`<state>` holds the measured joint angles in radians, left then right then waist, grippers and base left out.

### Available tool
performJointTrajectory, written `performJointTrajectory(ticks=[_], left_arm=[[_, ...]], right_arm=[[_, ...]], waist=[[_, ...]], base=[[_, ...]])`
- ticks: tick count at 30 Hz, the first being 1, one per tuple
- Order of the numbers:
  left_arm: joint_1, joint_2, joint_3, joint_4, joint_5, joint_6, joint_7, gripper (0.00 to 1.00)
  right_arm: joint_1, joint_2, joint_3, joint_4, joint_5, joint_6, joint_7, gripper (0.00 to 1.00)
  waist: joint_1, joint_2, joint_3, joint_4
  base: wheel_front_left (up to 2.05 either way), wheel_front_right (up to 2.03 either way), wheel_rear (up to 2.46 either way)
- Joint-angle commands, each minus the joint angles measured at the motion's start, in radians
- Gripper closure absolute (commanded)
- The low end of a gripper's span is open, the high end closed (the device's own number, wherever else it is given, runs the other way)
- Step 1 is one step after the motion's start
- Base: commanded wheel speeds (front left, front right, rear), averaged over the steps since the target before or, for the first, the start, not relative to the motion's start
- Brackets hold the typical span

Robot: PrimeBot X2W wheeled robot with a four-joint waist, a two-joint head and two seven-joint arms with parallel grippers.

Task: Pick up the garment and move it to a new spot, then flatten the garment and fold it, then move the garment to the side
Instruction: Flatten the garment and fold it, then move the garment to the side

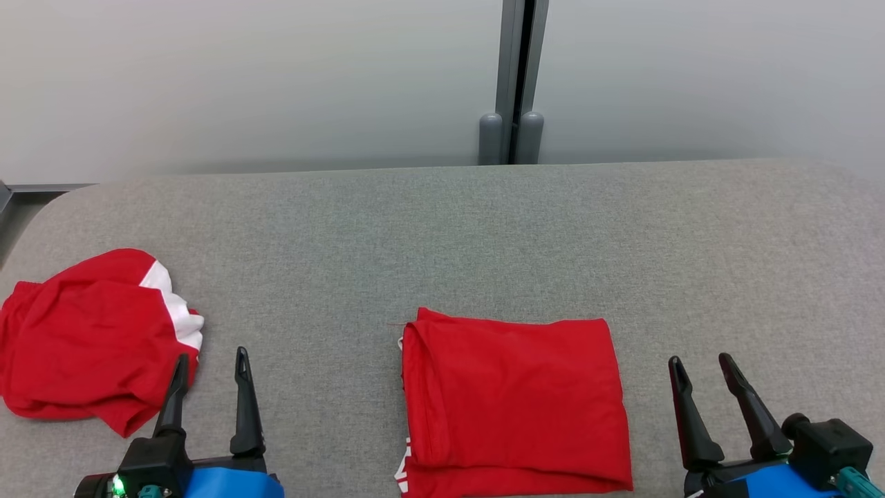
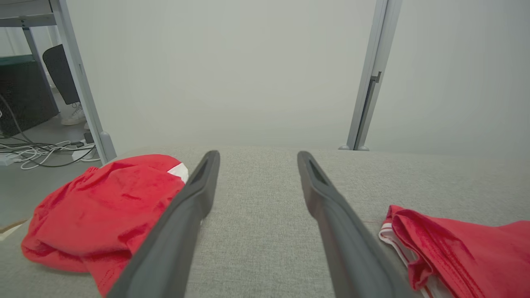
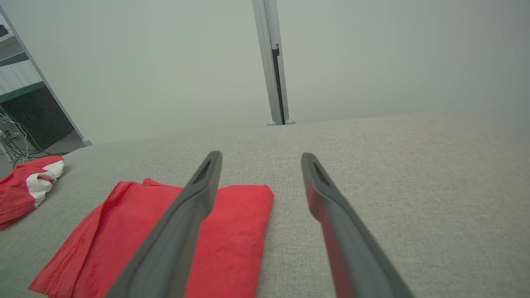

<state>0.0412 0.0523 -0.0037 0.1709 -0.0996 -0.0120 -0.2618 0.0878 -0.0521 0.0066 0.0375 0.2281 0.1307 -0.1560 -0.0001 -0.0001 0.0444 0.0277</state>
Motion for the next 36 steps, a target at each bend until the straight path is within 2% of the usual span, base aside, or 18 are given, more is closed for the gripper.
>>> performJointTrajectory(ticks=[1,26,36], left_arm=[[0.01,0.003,0.003,0.001,-0.002,0.003,-0.005,0.0],[-0.018,0.014,-0.001,0.016,-0.015,0.014,-0.005,0.0],[-0.045,0.013,-0.013,0.02,-0.018,0.011,-0.004,0.0]], right_arm=[[0.015,0.001,-0.001,0.003,-0.006,0.0,0.003,0.0],[0.007,0.002,-0.007,0.02,0.005,0.0,0.022,0.0],[-0.175,-0.016,0.059,0.087,-0.024,0.0,0.079,0.0]], waist=[[0.0001,0.0001,-0.001,0.001],[0.0001,0.0001,0.016,0.0],[0.0001,0.0001,0.05,0.009]], base=[[0.0,0.0,0.0],[0.0,0.0,0.0],[0.0,0.0,0.0]])
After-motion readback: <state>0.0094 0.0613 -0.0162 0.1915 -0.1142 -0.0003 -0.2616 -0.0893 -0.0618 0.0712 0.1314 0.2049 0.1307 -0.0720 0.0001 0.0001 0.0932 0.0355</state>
